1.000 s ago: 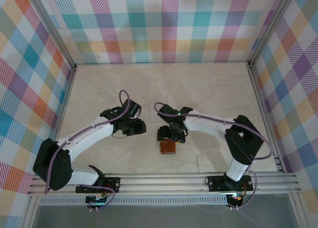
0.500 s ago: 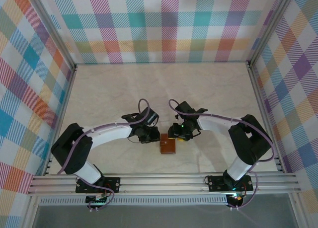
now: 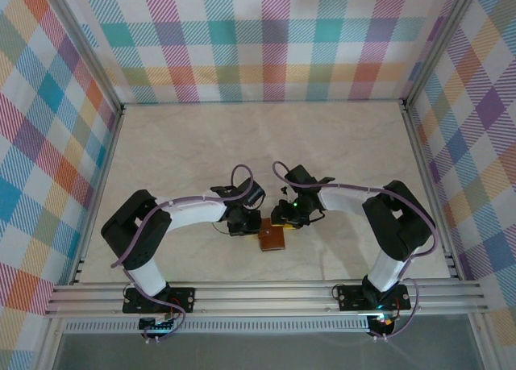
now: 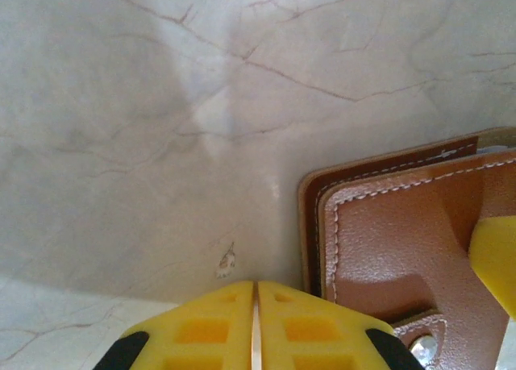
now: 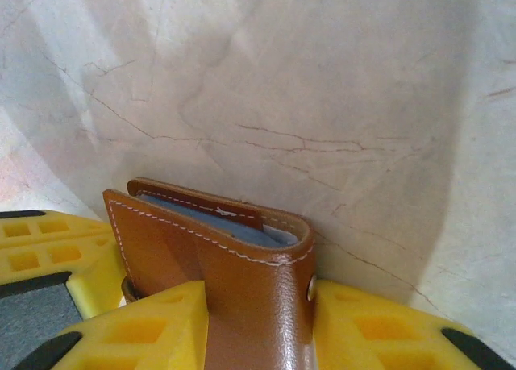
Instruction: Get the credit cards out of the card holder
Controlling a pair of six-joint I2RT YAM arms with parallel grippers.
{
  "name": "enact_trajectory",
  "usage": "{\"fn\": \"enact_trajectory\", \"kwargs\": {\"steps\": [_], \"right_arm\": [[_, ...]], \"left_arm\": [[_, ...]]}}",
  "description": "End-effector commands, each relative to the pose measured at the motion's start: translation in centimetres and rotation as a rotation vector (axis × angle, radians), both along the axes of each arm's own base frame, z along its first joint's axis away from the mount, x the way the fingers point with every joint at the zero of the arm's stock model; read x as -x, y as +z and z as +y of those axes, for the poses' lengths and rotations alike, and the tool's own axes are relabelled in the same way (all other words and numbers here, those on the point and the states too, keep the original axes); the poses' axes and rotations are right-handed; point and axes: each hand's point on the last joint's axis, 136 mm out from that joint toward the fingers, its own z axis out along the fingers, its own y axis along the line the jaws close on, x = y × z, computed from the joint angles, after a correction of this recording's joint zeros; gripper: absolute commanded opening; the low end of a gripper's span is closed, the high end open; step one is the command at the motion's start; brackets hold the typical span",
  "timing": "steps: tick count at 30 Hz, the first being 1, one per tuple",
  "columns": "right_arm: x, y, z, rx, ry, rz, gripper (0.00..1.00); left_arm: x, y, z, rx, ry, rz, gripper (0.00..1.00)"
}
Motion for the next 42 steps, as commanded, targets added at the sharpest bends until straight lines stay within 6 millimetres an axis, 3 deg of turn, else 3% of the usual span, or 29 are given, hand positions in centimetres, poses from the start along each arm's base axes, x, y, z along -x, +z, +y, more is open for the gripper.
{"fn": "enact_trajectory", "kwargs": {"steps": [1,9,16,25,34,42], "right_arm": [[0.8,-0.7,-0.1,-0.008,0.009,0.023,0.34],[0.9,-0.6,-1.2,0.023,-0.043,0.0,0.23],[0.8,-0.2,-1.8,0.036,-0.098,-0.017,0.15],[1.1,-0.5,-1.9,0.036,-0.111,0.004,0.12],[1.1,-0.9,-2.0,0.048,-0.114,0.013,0.14],[1.0,-1.2,-2.2,0.064,-0.122,0.019,0.15]], "left_arm": [[0.0,-0.3,-0.3,-0.025,-0.034,-0.01,0.1],[-0.9,1.9,-0.1,-0.048,-0.039,-0.073,0.14],[-0.2,4.2,-2.8,-0.048,-0.127,-0.108,0.19],[0.7,2.9,-4.6,-0.041,-0.177,-0.06,0.24],[1.4,1.9,-4.7,-0.064,-0.203,-0.029,0.28],[2.1,1.7,-4.6,-0.07,-0.214,-0.022,0.22]]}}
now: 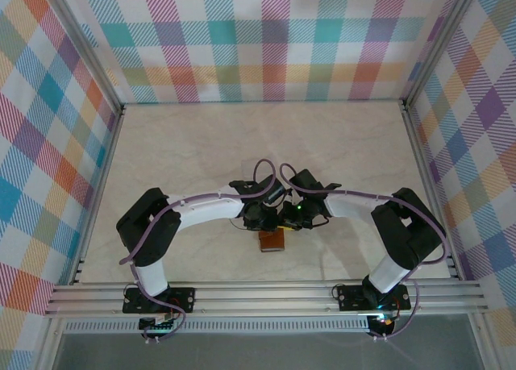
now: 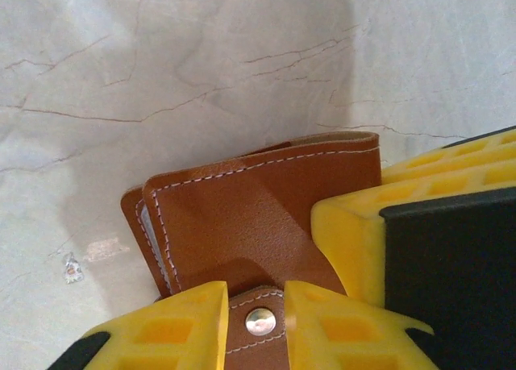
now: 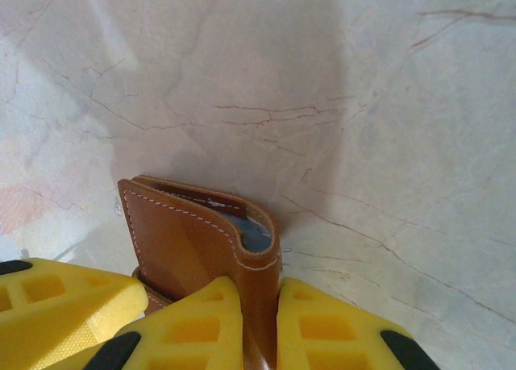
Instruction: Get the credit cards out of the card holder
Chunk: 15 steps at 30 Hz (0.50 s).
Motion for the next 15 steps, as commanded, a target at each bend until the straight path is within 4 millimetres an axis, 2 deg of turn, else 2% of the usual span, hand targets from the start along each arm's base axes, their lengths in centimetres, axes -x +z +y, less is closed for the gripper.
{"fn": "enact_trajectory", "kwargs": {"steps": [1,10,15], "right_arm": [[0.7,-1.6,-1.4,0.076,-0.03,0.042,0.15],[0.9,-1.8,-1.2,0.053,-0.04,0.087,0.15],[1.0,-1.8,-0.8,0.025,-0.046,0.113,0.14]], "left_arm": [[2.0,-0.8,0.3,-0.033,-0.048,0.042,0.21],[2.0,0.4,0.6,-0.012,-0.064,-0.002,0.22],[1.9,0.5,0.7,-0.024,-0.076,-0.021,0.28]]}}
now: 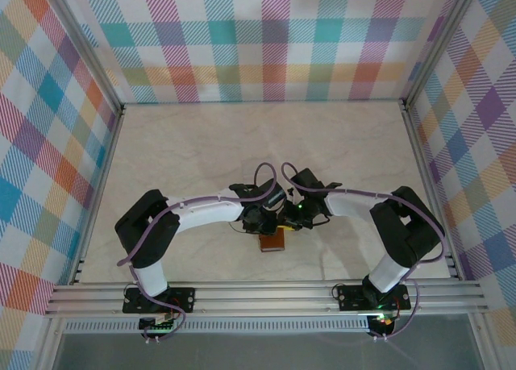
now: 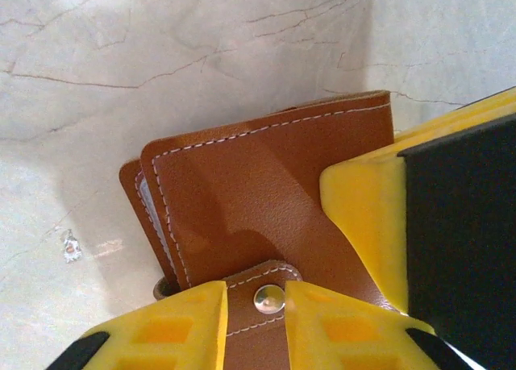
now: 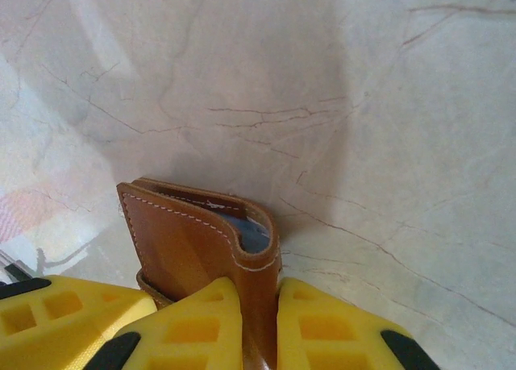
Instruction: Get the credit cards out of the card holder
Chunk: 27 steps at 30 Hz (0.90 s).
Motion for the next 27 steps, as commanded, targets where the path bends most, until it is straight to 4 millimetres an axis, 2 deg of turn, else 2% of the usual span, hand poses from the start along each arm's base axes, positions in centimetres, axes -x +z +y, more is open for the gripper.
{"fn": "enact_trajectory", "kwargs": {"steps": [1,12,17,22,27], "right_arm": [[1.0,-1.7,-0.8,0.044,-0.026,0.076,0.14],[1.2,-1.9,-0.8,0.012,-0.04,0.114,0.14],[1.2,-1.8,-0.8,0.006,-0.041,0.113,0.14],[1.2,-1.7,-0.8,0.006,-0.041,0.114,0.14],[1.2,-1.7,-0.8,0.002,-0.038,0.113,0.13]], "left_arm": [[1.0,0.8,0.0,0.002,-0.054,-0.014,0.3],[1.7,-0.1,-0.7,0.024,-0.104,0.003,0.37],[1.6,-0.9,-0.4,-0.012,-0.105,0.007,0.41],[1.6,-1.8,0.0,-0.058,-0.109,0.02,0.41],[1.5,-2.3,0.3,-0.075,-0.102,0.024,0.36]]}}
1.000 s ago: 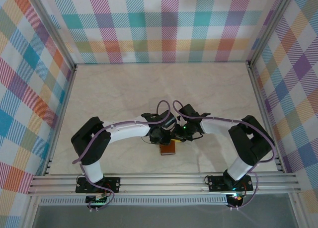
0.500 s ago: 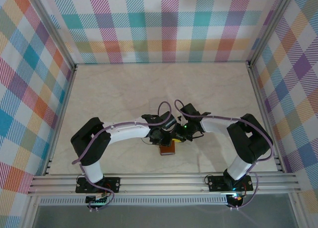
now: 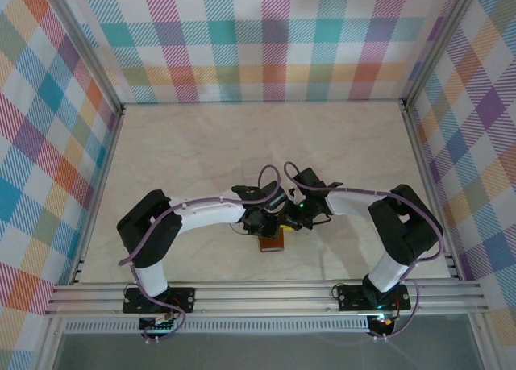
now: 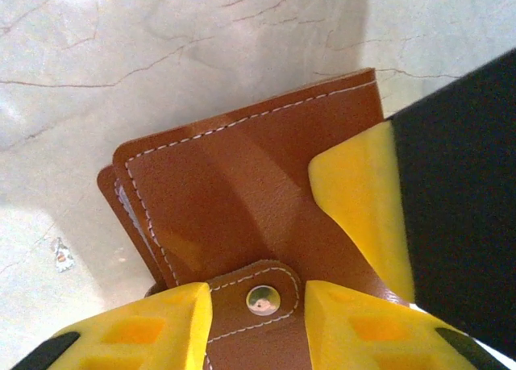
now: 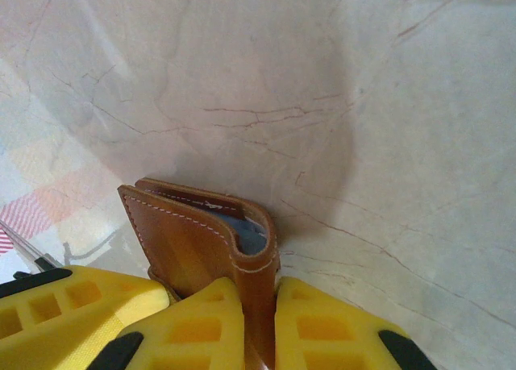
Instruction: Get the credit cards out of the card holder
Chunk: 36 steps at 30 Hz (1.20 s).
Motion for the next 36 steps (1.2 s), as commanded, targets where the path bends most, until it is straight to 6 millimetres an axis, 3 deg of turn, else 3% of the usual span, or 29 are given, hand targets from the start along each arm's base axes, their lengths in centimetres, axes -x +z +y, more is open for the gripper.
{"fn": "enact_trajectory", "kwargs": {"steps": [1,9,21,36], "right_arm": [[1.1,-1.6,-0.9,0.048,-0.015,0.06,0.13],[1.2,-1.6,-1.0,0.047,-0.012,0.06,0.13],[1.2,-1.7,-1.3,0.07,-0.01,0.055,0.12],[1.2,-1.8,-3.3,0.173,-0.006,0.028,0.12]], "left_arm": [[1.1,-1.7,0.5,-0.059,-0.024,0.039,0.35],[1.0,-1.8,0.8,-0.08,-0.017,0.035,0.28],[0.4,-0.5,1.2,-0.082,-0.003,-0.014,0.13],[-0.3,1.9,2.2,-0.031,0.069,-0.078,0.09]]}}
